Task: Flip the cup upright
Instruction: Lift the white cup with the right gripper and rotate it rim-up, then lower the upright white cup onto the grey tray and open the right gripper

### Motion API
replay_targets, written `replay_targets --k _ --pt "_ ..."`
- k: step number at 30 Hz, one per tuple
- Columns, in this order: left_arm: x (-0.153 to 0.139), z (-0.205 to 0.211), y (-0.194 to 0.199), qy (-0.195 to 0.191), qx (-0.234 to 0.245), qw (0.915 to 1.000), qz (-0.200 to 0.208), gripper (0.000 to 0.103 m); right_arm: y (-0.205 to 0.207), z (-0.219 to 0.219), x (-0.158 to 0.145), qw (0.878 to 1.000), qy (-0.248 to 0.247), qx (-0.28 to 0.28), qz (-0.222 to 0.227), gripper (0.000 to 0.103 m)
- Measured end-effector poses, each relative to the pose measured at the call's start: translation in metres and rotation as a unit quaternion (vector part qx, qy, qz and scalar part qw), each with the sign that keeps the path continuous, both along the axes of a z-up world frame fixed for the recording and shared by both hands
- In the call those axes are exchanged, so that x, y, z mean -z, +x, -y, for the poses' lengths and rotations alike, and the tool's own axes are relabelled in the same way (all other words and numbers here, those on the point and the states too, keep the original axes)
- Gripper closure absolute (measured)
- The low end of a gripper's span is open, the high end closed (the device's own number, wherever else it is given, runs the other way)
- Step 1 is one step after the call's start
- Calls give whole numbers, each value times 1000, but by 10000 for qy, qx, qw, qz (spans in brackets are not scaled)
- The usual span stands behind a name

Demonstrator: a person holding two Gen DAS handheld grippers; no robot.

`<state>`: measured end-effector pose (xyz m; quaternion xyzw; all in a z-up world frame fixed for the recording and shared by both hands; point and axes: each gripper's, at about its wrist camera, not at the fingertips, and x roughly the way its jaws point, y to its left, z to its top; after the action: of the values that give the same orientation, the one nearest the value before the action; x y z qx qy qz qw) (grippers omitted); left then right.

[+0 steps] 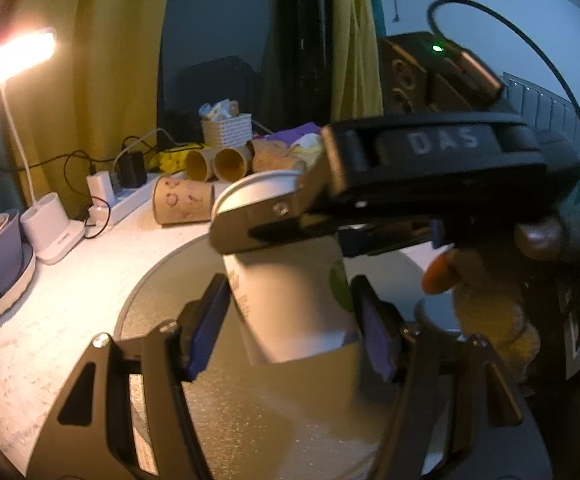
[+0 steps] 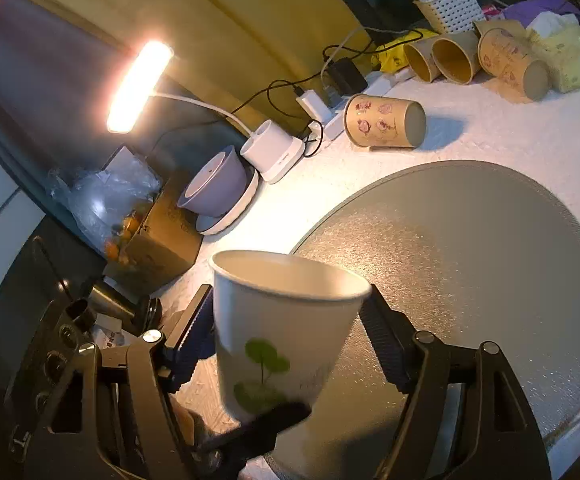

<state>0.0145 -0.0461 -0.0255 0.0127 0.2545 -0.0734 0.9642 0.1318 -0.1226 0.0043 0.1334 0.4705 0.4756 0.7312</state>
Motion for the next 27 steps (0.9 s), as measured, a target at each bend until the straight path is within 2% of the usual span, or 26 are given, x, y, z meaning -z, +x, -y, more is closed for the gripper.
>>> replay_targets --k 5,8,10,13,15,19,24,27 --pt "2 -4 6 -146 -83 9997 -202 39 -1 -4 -6 9994 -212 -39 288 31" --pt "8 -11 13 -294 -204 9983 -460 27 5 -4 -10 9981 -366 73 489 31" --pt "10 -17 15 -402 -324 9973 -531 27 10 -5 -13 9955 -557 227 738 31" --pt "16 -30 21 -613 -576 9934 -780 27 18 -10 -13 9857 -999 503 1262 31" --pt "18 -42 23 -883 -717 9896 -882 27 23 -15 -10 9737 -1377 695 1679 31" --pt "16 -62 21 -1051 -1126 9845 -840 27 28 -17 3 9617 -1693 862 1977 31" --pt "21 -81 25 -1286 -1497 9757 -954 27 16 -24 5 9366 -2007 934 2715 31" --pt "22 -85 28 -1289 -1536 9750 -961 27 10 -27 8 9322 -2083 897 2822 31"
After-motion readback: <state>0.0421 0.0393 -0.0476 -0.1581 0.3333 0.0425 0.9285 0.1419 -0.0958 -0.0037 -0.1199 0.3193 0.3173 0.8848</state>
